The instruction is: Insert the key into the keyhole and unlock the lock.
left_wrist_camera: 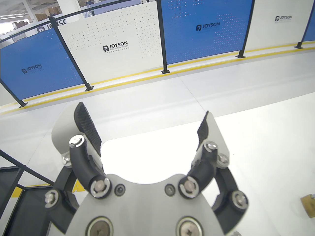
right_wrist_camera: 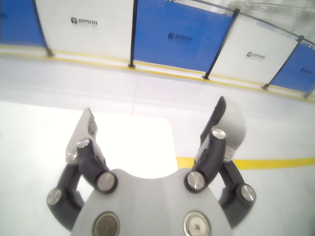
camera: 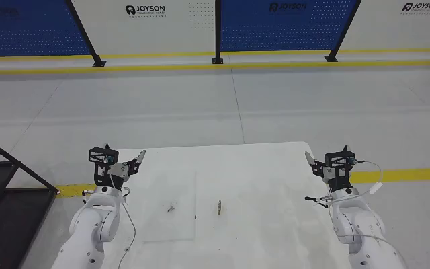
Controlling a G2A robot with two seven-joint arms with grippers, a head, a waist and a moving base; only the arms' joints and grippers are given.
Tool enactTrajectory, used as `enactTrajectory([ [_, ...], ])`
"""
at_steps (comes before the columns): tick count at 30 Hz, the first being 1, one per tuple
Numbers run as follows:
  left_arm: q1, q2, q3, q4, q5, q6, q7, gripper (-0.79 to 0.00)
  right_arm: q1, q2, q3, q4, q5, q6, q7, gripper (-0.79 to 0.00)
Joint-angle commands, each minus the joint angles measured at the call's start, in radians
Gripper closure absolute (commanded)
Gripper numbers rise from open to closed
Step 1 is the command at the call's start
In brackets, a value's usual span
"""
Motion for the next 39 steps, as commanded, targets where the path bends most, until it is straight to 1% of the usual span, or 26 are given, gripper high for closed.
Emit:
enactTrajectory([
  [1, 0.000, 0.000, 0.000, 0.000, 0.000, 0.000, 0.000, -0.784, 0.000, 0.000, 0.000, 0.000, 0.000, 0.000, 0.000, -0.784],
  [3, 0.002, 0.000, 0.003, -0.001, 0.004, -0.006, -0.002, -0.785, 0.000, 0.000, 0.000, 0.000, 0.000, 0.000, 0.000, -0.785],
  [5, 0.020, 0.002, 0.012, -0.023, 0.047, -0.027, -0.017, -0.785, 0.000, 0.000, 0.000, 0.000, 0.000, 0.000, 0.000, -0.785],
  [7, 0.045, 0.003, 0.025, -0.065, 0.075, -0.055, -0.076, -0.785, 0.000, 0.000, 0.000, 0.000, 0.000, 0.000, 0.000, -0.785],
  [9, 0.080, 0.006, 0.038, -0.130, 0.116, -0.094, -0.186, -0.785, 0.000, 0.000, 0.000, 0.000, 0.000, 0.000, 0.000, -0.785],
  [11, 0.108, 0.007, 0.056, -0.185, 0.130, -0.129, -0.270, -0.785, 0.000, 0.000, 0.000, 0.000, 0.000, 0.000, 0.000, -0.785],
  [14, 0.152, 0.009, 0.099, -0.275, 0.140, -0.197, -0.468, -0.785, 0.000, 0.000, 0.000, 0.000, 0.000, 0.000, 0.000, -0.785],
  [16, 0.158, 0.011, 0.128, -0.320, 0.149, -0.239, -0.591, -0.785, 0.000, 0.000, 0.000, 0.000, 0.000, 0.000, 0.000, -0.785],
  [19, 0.141, 0.008, 0.182, -0.335, 0.135, -0.249, -0.745, -0.785, 0.000, 0.000, 0.000, 0.000, 0.000, 0.000, 0.000, -0.785],
  [20, 0.132, 0.006, 0.204, -0.323, 0.120, -0.255, -0.801, -0.785, 0.000, 0.000, 0.000, 0.000, 0.000, 0.000, 0.000, -0.785],
  [22, 0.088, 0.001, 0.247, -0.294, 0.106, -0.226, -0.903, -0.785, 0.000, 0.000, 0.000, 0.000, 0.000, 0.000, 0.000, -0.785],
  [24, 0.053, -0.003, 0.285, -0.254, 0.137, -0.211, -0.966, -0.785, 0.000, 0.000, 0.000, 0.000, 0.000, 0.000, 0.000, -0.785],
  [25, 0.025, -0.007, 0.319, -0.209, 0.158, -0.190, -0.997, -0.785, 0.000, 0.000, 0.000, 0.000, 0.000, 0.000, 0.000, -0.785],
  [26, 0.010, -0.010, 0.334, -0.188, 0.156, -0.175, -1.006, -0.785, 0.000, 0.000, 0.000, 0.000, 0.000, 0.000, 0.000, -0.785],
  [27, -0.012, -0.014, 0.357, -0.148, 0.164, -0.157, -1.022, -0.785, 0.000, 0.000, 0.000, 0.000, 0.000, 0.000, 0.000, -0.785],
  [29, -0.056, -0.024, 0.407, -0.072, 0.215, -0.102, -1.012, -0.785, 0.000, 0.000, 0.000, 0.000, 0.000, 0.000, 0.000, -0.785],
  [31, -0.076, -0.030, 0.438, -0.023, 0.225, -0.075, -1.004, -0.785, 0.000, 0.000, 0.000, 0.000, 0.000, 0.000, 0.000, -0.785],
  [34, -0.099, -0.037, 0.452, 0.025, 0.222, -0.045, -0.997, -0.779, 0.000, 0.000, 0.000, 0.000, 0.000, 0.000, 0.000, -0.785],
  [39, -0.126, -0.044, 0.463, 0.078, 0.223, -0.010, -0.974, -0.643, 0.000, 0.000, 0.000, 0.000, 0.000, 0.000, 0.000, -0.785],
])
